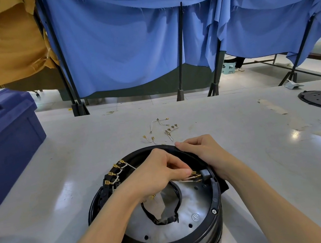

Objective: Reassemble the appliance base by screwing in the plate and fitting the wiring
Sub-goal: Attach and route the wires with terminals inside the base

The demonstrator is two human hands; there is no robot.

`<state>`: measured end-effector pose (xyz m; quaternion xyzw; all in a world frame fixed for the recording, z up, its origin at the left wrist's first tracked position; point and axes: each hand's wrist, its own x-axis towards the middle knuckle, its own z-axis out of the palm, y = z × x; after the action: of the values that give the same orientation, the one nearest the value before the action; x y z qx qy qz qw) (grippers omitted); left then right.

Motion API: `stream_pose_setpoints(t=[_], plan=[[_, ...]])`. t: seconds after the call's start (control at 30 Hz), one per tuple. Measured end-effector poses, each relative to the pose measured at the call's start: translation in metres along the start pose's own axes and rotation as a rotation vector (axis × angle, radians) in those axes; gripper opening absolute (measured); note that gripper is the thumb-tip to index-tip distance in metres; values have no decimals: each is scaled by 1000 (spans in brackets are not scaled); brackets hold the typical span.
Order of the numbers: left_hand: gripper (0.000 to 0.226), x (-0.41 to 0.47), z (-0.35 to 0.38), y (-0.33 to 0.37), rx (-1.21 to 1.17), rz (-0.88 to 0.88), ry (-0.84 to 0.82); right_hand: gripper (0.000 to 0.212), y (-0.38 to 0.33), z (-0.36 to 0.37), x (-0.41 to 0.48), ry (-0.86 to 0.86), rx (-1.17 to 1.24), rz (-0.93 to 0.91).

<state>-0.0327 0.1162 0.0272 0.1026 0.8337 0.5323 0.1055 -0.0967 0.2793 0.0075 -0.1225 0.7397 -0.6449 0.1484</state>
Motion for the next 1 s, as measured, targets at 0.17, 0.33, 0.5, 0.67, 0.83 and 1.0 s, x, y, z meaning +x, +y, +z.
stream_pose_setpoints(t=[0.17, 0.33, 0.5, 0.67, 0.83, 1.0], plan=[[6, -1, 2, -1, 31, 5, 8, 29, 0, 0, 1, 0, 12, 3], [6, -1, 3, -2, 44, 11, 21, 29, 0, 1, 1, 0, 12, 3], [5, 0, 4, -2, 53, 9, 39, 33, 0, 0, 1, 12, -1, 0], [3, 1, 4, -3, -22, -29, 42, 32, 1, 0, 1, 14, -3, -2], [5, 4, 1, 1, -91, -141, 1, 29, 1, 0, 1, 7, 18, -2], [7, 11, -5, 7, -111, -288, -62, 27, 0, 1, 1, 12, 21, 3]])
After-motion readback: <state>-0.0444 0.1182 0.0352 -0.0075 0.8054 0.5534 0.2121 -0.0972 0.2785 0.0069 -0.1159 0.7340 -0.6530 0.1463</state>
